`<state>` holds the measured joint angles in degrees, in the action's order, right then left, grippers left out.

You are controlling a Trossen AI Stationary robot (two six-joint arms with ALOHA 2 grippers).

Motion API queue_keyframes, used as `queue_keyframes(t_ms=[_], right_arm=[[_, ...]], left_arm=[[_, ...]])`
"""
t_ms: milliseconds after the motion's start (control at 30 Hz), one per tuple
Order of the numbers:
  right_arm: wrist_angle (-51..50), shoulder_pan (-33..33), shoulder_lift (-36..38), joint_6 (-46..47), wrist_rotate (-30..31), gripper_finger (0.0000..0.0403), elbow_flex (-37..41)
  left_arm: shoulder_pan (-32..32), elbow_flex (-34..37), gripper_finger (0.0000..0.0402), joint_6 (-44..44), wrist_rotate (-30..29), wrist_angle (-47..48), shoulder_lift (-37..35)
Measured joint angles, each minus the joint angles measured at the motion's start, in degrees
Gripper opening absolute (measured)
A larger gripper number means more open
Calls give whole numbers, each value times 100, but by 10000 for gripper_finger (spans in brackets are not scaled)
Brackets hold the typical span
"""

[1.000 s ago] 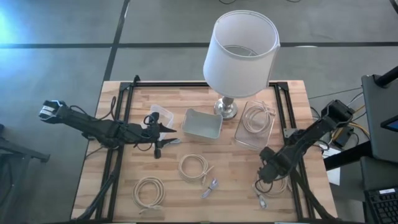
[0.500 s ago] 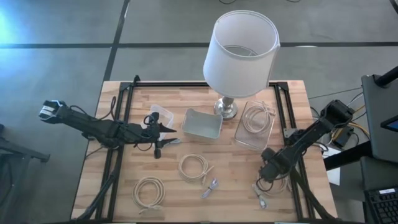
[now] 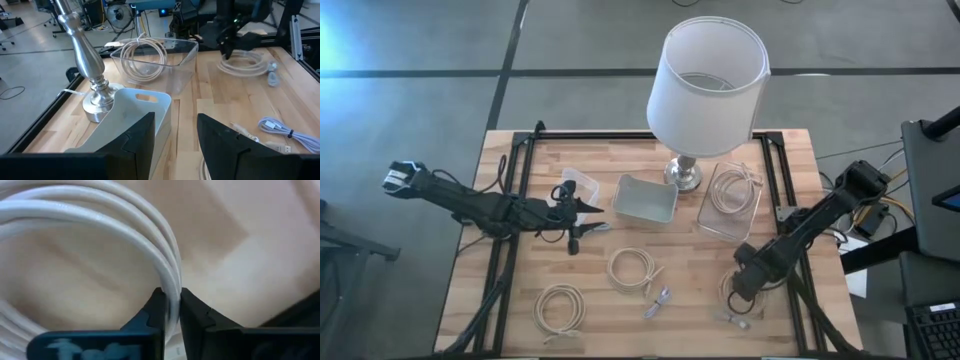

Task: Pick & Place USB Port
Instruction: Put the bottom right light brown HDMI cable into the transparent bin

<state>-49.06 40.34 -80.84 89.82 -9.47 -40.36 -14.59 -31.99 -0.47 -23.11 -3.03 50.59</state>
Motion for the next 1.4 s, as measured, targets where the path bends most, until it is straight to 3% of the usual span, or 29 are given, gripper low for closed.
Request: queue_keyframes(t_ms=[233,500,600,733,900,1167,1400], right_arm=[[-13,4,0,-303,281,28,-943],[-784,-12,0,-1104,2526,28,-2154],[-1493,-51,0,-1270,3392,28,-2662],[-2807,-257,0,-1080,4067,28,-3220],[-4103,-794,2,-860,4428,28,-3441],[-4098,-1977,0,-1864,4565,29,-3306],[-4098,-2928,-2,-2088,4491,29,-3108]], left_arm=[[0,0,151,0,0,1,0],[-1,0,151,0,0,0,0],[-2,0,151,0,0,-1,0],[-2,0,151,0,0,-4,0],[-1,0,151,0,0,-22,0],[-2,0,151,0,-2,-44,0],[-2,13,151,0,-2,-42,-2]])
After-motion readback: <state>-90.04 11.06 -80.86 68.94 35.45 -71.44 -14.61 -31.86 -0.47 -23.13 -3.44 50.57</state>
